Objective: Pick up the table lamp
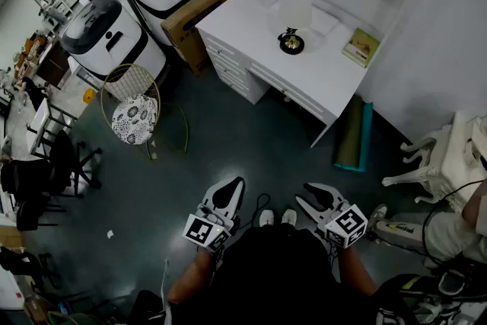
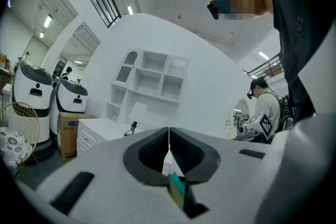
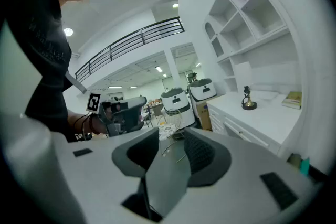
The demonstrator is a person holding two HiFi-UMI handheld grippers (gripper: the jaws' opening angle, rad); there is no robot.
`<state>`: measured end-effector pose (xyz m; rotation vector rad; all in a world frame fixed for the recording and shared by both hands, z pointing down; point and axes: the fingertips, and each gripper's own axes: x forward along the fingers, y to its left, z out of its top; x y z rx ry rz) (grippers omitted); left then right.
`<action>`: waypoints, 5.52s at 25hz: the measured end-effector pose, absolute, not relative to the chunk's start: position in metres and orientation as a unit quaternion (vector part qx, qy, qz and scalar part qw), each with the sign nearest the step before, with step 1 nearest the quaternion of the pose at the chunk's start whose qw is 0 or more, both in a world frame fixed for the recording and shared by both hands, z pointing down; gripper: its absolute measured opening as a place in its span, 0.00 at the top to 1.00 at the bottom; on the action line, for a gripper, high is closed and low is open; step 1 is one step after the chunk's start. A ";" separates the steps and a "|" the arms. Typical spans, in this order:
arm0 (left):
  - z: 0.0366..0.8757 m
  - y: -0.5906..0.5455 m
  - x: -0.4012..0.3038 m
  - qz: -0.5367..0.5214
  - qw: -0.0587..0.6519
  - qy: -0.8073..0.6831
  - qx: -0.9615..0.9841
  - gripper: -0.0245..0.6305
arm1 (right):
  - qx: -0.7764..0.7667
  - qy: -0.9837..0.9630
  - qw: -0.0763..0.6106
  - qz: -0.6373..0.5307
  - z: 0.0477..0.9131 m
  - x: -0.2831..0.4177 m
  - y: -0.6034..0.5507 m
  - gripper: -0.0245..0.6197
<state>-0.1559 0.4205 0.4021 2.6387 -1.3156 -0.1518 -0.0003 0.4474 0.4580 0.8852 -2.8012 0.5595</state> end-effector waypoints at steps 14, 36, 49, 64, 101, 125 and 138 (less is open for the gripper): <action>0.394 0.418 -0.102 -0.032 0.067 -0.457 0.887 0.93 | 0.312 -0.941 0.019 0.128 0.436 0.062 0.414 0.72; 0.412 0.324 -0.096 -0.035 0.079 -0.462 0.883 0.93 | 0.318 -0.932 0.003 0.177 0.458 0.073 0.328 0.72; 0.407 0.203 -0.134 -0.039 0.090 -0.432 0.896 0.93 | 0.354 -0.920 0.014 0.169 0.442 0.031 0.209 0.83; 0.417 0.144 -0.129 -0.037 0.075 -0.385 0.919 0.93 | 0.393 -0.901 0.024 0.183 0.454 0.032 0.167 0.84; 0.416 -0.051 -0.068 0.011 0.100 -0.389 0.916 0.93 | 0.376 -0.904 -0.004 0.206 0.477 0.077 -0.054 0.84; 0.437 -0.111 -0.054 0.034 0.092 -0.401 0.911 0.93 | 0.371 -0.913 0.056 0.160 0.518 0.084 -0.129 0.84; 0.490 -0.144 -0.080 0.045 0.110 -0.426 0.897 0.93 | 0.378 -0.909 0.104 0.142 0.585 0.057 -0.184 0.84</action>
